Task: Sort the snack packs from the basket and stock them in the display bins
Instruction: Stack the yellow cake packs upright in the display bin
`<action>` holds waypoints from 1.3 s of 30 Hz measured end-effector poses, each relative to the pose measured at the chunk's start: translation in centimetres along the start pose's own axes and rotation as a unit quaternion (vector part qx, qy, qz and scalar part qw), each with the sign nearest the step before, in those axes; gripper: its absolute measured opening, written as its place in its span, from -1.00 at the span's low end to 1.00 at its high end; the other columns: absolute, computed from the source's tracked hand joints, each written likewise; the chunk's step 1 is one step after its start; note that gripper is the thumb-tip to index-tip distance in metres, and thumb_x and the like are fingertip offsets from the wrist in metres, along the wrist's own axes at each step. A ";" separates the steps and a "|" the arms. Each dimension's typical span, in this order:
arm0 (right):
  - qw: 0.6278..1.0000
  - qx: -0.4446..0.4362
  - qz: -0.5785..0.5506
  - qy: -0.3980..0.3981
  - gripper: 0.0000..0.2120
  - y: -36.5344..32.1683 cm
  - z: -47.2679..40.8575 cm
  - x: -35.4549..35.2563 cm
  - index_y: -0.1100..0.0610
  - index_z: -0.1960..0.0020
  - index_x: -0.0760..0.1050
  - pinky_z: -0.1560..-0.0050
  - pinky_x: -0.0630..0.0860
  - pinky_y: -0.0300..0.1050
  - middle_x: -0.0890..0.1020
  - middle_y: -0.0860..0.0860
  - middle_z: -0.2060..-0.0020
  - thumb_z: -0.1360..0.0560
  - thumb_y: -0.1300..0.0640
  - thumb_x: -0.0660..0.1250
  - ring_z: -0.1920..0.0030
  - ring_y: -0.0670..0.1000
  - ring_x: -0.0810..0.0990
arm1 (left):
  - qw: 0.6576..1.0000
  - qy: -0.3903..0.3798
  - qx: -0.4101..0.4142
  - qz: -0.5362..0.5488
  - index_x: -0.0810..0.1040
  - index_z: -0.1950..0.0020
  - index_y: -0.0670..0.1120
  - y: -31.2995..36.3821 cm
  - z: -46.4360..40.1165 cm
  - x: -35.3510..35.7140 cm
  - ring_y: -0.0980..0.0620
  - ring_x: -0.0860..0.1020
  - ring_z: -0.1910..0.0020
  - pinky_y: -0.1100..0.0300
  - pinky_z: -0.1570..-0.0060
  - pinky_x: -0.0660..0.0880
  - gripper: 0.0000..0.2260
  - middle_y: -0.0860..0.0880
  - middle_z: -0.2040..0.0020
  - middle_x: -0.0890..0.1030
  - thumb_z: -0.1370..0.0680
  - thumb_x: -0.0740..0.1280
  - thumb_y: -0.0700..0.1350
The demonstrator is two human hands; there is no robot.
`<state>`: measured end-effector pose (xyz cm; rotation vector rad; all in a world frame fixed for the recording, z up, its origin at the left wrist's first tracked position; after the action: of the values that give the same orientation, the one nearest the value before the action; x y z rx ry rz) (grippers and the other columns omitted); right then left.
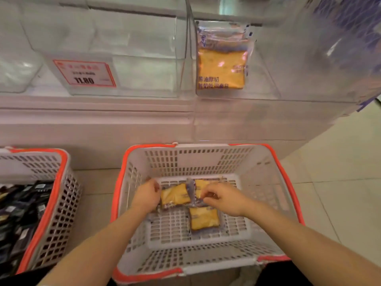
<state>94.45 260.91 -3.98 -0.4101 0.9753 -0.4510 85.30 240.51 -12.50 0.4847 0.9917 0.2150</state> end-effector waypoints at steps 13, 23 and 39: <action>0.975 0.132 -0.149 -0.094 -0.76 3.1 -3.5 10.8 0.23 -0.05 0.51 0.05 0.49 -0.03 0.60 0.16 0.01 -0.59 0.10 0.15 0.03 0.15 0.56 | 0.809 -0.145 0.187 -0.538 0.13 -0.44 -0.26 -4.4 0.2 5.7 -0.22 0.27 -0.32 -0.07 -0.17 0.34 -0.61 -0.23 -0.38 0.24 -0.60 0.00 -0.29; 0.962 0.157 -0.218 -0.047 -0.83 2.7 -1.8 11.0 0.11 0.01 0.52 0.16 0.44 -0.24 0.58 -0.01 0.09 -0.59 0.10 0.16 0.07 -0.02 0.55 | 0.771 -0.140 0.255 -0.566 0.36 -0.31 -0.24 -2.6 -1.3 4.1 -0.25 0.36 -0.25 -0.05 -0.14 0.35 -0.65 -0.22 -0.26 0.39 -0.54 0.08 -0.36; 0.468 0.186 -0.859 0.092 -0.66 -1.2 2.2 5.9 0.28 -0.20 0.48 0.30 0.63 0.00 0.67 0.26 0.06 -0.54 0.07 0.22 0.14 0.18 0.68 | 0.832 0.035 0.531 -0.159 0.61 -0.05 -0.07 6.8 8.2 -4.9 -0.01 0.57 -0.02 0.15 0.03 0.56 -0.77 -0.06 -0.08 0.58 -0.40 0.47 -0.12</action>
<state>98.92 257.07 -6.33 -0.8684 0.2428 -2.5796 89.85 242.15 -1.80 1.3126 1.1950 -0.6807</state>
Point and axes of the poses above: each hand's wrist, its own z-axis away from the middle knuckle, its own x-axis out of the palm, y = z × x, the point moved 1 cm from there along -z, towards the middle knuckle
